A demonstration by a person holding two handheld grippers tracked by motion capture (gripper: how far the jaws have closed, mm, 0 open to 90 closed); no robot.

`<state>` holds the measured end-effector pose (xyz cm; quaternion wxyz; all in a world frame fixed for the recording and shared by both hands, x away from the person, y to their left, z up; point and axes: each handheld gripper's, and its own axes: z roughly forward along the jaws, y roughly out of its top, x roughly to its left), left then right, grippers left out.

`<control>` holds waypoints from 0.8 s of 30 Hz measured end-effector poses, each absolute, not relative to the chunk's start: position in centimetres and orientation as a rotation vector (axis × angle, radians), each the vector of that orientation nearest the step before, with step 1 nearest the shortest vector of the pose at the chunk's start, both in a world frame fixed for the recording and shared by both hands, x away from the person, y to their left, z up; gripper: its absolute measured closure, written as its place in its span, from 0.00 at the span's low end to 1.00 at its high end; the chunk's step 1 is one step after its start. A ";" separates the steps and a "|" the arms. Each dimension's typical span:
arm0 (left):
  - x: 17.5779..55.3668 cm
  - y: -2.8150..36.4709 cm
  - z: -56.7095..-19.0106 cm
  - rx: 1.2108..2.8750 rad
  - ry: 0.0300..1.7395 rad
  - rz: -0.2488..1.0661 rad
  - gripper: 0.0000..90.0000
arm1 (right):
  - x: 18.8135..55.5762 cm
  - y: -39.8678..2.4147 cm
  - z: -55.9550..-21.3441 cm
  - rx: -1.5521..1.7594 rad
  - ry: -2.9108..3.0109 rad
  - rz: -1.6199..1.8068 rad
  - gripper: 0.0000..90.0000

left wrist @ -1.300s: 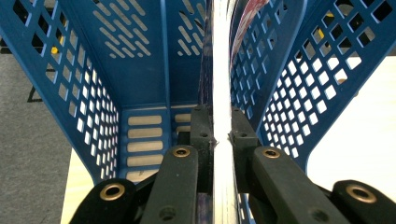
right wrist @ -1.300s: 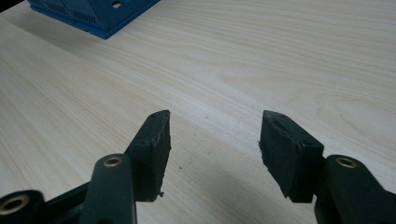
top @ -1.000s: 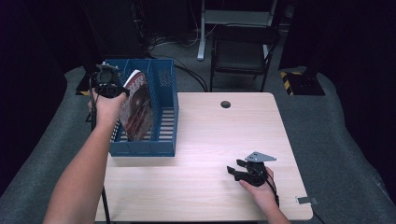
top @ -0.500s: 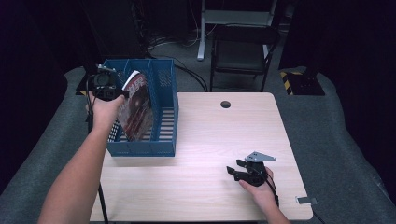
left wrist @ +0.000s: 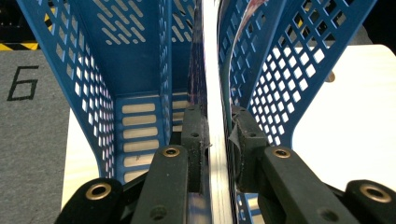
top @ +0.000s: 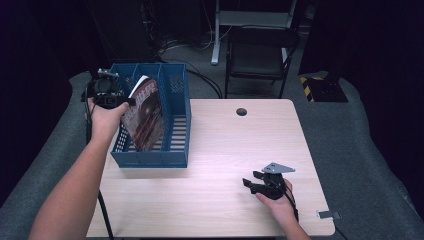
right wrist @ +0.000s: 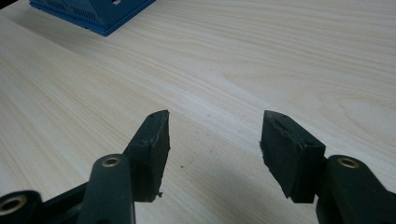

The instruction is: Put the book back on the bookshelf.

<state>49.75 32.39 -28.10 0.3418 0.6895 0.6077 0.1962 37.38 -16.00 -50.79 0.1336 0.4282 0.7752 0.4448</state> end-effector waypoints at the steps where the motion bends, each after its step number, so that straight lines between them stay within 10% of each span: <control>1: 49.6 32.4 -28.0 1.795 1.581 0.507 0.86 | 37.4 -16.0 -50.8 1.244 2.250 1.288 0.47; 24: 48.8 32.8 -27.8 1.846 1.582 0.466 0.90 | 37.4 -15.9 -50.8 1.247 2.255 1.283 0.47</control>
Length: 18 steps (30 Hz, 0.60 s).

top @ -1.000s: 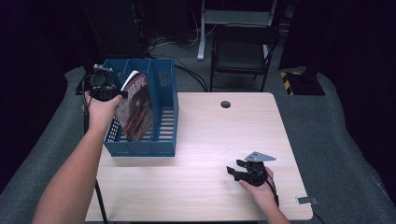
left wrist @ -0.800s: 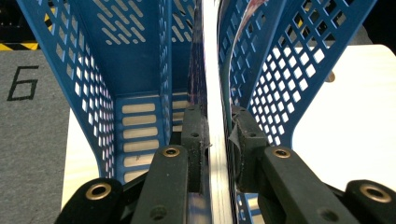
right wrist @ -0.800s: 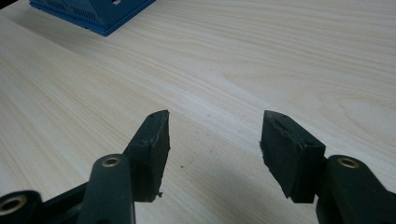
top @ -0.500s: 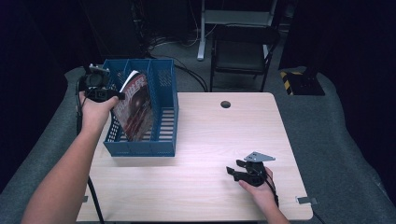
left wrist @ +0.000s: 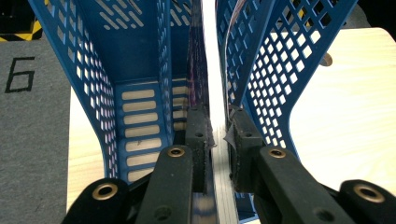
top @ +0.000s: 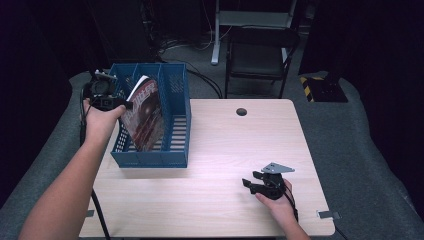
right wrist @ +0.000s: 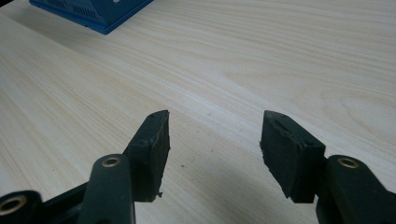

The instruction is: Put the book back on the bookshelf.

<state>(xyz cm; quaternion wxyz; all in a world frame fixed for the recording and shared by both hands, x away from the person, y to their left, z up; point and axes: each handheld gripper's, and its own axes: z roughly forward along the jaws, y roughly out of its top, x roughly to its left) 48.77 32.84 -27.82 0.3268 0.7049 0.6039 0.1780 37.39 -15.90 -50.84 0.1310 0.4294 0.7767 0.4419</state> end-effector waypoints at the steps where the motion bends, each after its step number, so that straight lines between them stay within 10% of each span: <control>1: 48.8 32.8 -27.9 1.835 1.581 0.481 0.91 | 37.4 -15.9 -50.8 1.253 2.256 1.287 0.47; 18: 48.9 33.1 -27.9 1.809 1.633 0.491 0.94 | 37.4 -15.8 -50.8 1.253 2.256 1.284 0.47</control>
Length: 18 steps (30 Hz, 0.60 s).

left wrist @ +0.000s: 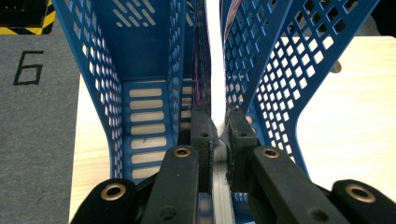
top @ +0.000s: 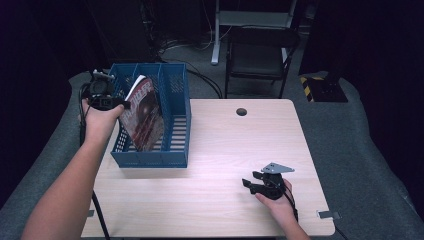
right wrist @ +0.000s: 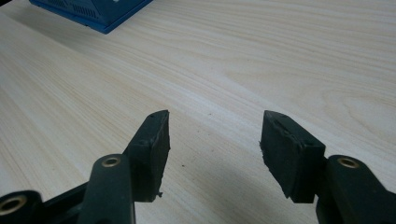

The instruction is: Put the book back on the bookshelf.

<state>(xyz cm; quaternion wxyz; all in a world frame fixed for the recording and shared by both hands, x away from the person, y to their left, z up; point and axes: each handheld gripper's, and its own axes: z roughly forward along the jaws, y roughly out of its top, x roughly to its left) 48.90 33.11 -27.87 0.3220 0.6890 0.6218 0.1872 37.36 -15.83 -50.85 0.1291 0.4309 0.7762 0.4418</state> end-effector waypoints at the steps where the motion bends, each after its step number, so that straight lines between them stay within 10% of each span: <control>1: 48.9 33.1 -27.9 1.810 1.631 0.494 0.94 | 37.4 -15.9 -50.8 1.245 2.255 1.282 0.47; 18: 49.2 32.2 -27.6 1.827 1.619 0.516 0.94 | 37.4 -15.9 -50.9 1.245 2.255 1.285 0.47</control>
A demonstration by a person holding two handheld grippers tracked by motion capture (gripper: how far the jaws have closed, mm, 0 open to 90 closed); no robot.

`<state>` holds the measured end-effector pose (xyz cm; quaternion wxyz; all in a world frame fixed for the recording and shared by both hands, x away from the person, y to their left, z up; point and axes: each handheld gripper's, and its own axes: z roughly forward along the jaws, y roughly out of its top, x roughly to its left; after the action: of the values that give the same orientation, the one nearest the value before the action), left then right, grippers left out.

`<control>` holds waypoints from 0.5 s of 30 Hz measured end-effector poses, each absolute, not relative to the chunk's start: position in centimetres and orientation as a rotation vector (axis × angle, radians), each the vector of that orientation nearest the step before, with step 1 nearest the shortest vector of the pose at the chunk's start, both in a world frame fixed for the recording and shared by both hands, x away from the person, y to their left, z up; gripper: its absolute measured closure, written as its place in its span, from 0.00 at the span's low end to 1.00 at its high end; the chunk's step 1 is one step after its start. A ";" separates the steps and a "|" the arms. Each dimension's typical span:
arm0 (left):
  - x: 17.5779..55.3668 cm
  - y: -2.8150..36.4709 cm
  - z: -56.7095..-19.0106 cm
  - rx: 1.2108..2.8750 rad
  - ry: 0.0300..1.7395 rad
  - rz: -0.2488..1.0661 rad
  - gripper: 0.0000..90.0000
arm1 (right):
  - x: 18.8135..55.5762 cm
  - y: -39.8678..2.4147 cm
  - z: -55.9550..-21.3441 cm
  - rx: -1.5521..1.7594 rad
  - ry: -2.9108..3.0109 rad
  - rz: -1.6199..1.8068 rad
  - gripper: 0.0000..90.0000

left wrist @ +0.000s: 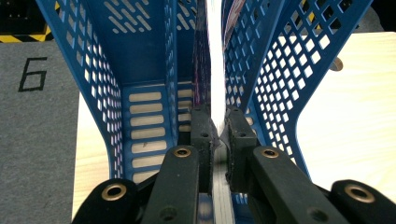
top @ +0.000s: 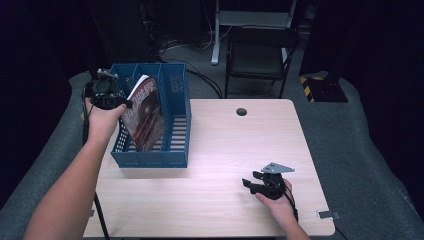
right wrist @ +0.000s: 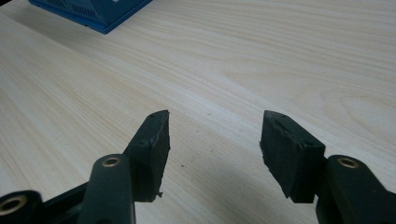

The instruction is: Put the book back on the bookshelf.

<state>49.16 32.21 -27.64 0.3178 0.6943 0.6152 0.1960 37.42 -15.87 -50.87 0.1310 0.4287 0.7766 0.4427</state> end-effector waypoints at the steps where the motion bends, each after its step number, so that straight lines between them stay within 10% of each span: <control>1: 49.2 32.2 -27.6 1.824 1.619 0.517 0.94 | 37.4 -15.9 -50.9 1.244 2.260 1.285 0.47; 15: 50.3 31.8 -27.1 1.795 1.636 0.552 0.94 | 37.3 -16.1 -50.8 1.253 2.251 1.288 0.47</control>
<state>50.31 31.80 -27.09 0.3197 0.6828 0.6225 0.2099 37.35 -16.13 -50.78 0.1303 0.4314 0.7748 0.4434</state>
